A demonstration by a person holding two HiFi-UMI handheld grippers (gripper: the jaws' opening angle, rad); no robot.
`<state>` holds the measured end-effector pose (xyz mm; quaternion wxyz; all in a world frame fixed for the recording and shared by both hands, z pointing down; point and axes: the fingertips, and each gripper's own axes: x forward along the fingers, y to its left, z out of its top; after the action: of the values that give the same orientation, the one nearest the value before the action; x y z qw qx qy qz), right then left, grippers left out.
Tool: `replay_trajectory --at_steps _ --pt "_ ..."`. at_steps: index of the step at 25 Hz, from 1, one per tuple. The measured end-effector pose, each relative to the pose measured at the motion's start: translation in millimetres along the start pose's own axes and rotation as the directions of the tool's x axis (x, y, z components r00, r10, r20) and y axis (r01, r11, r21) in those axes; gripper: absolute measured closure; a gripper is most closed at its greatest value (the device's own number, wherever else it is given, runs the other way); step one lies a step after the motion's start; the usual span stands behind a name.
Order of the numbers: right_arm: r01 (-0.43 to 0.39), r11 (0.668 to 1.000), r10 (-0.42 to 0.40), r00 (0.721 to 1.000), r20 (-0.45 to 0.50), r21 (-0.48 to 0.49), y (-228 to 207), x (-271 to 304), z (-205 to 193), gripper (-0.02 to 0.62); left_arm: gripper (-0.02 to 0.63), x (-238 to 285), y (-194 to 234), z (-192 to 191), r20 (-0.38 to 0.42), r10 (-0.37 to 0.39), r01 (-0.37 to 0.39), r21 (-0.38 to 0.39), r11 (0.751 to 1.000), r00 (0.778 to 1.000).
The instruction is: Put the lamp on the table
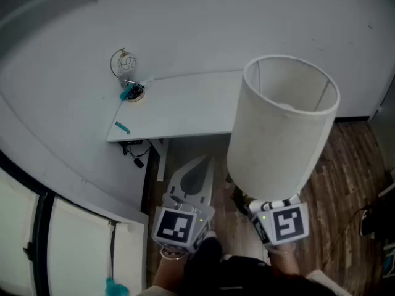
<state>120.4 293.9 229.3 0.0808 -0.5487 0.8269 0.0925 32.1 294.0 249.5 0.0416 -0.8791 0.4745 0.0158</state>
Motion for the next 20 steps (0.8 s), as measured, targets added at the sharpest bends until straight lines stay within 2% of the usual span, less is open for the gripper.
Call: replay_trajectory --at_steps 5,14,20 --pt "-0.006 1.0 0.006 1.0 0.028 -0.004 1.4 25.7 -0.8 0.515 0.607 11.5 27.1 -1.4 0.0 0.008 -0.008 -0.014 1.0 1.0" --pt "0.03 1.0 -0.03 1.0 0.006 -0.011 21.1 75.2 -9.6 0.514 0.607 23.4 76.6 -0.5 0.018 -0.03 0.03 0.009 1.0 0.999" --pt "0.048 0.999 -0.048 0.999 0.0 -0.018 39.5 103.2 -9.8 0.514 0.607 20.4 115.2 -2.5 0.03 -0.032 0.032 -0.009 0.999 0.999"
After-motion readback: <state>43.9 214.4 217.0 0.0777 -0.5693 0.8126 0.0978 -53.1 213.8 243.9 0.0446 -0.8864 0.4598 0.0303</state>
